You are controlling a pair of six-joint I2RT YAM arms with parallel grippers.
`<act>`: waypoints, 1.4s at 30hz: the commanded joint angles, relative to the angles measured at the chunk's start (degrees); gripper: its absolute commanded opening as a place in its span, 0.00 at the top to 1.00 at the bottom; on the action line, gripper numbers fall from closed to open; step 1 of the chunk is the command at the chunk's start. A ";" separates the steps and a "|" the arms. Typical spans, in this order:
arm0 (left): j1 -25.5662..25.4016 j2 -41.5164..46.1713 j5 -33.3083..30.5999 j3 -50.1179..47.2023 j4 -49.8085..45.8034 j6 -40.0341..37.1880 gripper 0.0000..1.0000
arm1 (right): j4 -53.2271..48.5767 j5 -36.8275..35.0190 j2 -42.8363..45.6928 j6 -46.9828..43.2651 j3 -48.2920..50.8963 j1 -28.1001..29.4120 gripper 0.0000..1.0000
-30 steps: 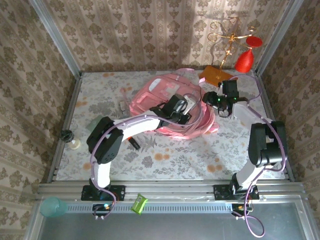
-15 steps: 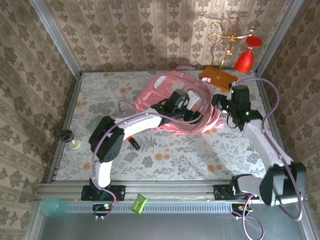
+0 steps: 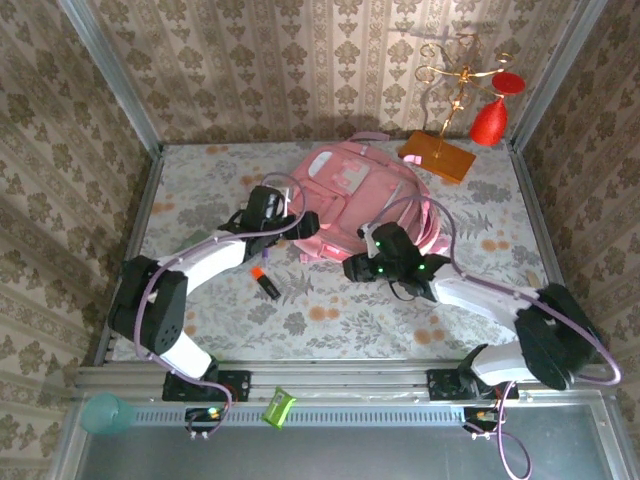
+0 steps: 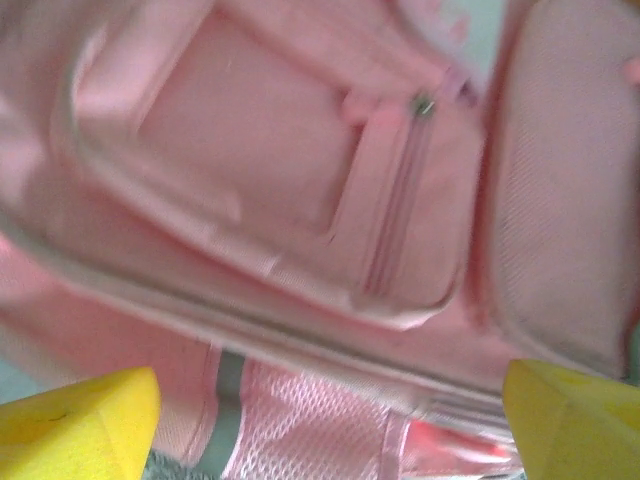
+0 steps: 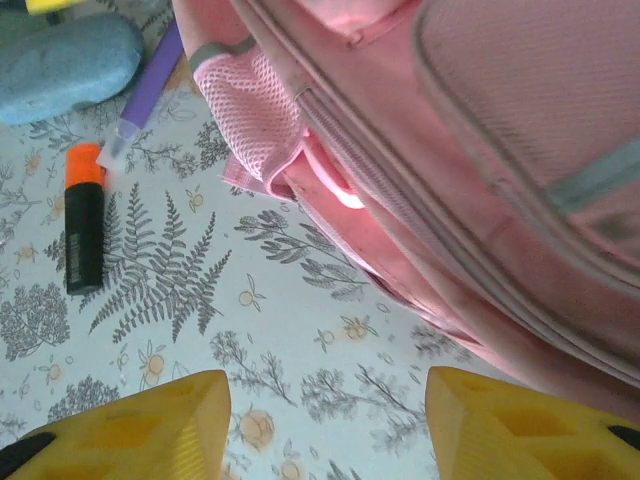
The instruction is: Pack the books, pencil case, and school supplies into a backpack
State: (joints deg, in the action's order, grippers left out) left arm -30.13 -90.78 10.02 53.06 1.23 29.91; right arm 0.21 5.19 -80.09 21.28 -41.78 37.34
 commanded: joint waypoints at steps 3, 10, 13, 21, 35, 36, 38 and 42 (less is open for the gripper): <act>-0.28 -1.83 2.70 -1.92 1.13 7.35 0.12 | 8.93 1.77 -6.87 2.15 -1.12 0.76 0.45; -0.61 -1.53 0.71 -4.85 1.07 7.95 0.18 | 7.88 0.45 -7.51 2.22 -1.38 0.78 0.46; -0.80 0.91 -0.69 -6.66 0.35 7.89 0.18 | 7.13 -0.74 -6.68 1.58 -0.94 0.80 0.46; -1.58 -2.43 0.11 -6.63 3.32 8.95 0.20 | 7.46 -0.88 -7.44 2.13 -1.06 0.76 0.46; -2.74 -11.58 -0.42 -1.84 9.12 7.53 0.49 | 8.92 0.94 -4.06 -1.43 3.11 0.80 0.46; -2.76 -11.89 -0.44 -1.86 9.58 7.42 0.53 | 8.66 1.05 -3.96 -1.96 3.13 0.78 0.46; -2.83 -12.23 -0.08 -1.90 10.84 7.31 0.62 | 8.03 1.20 -3.97 -2.78 2.86 0.80 0.46; -3.30 -10.38 4.94 -2.35 13.48 8.23 0.94 | 10.42 4.52 -4.59 -4.13 4.02 0.88 0.46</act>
State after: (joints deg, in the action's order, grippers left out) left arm -32.93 -102.37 11.70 49.93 11.57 37.95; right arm 7.77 6.94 -85.43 19.44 -38.81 37.78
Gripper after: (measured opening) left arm 0.116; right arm 0.538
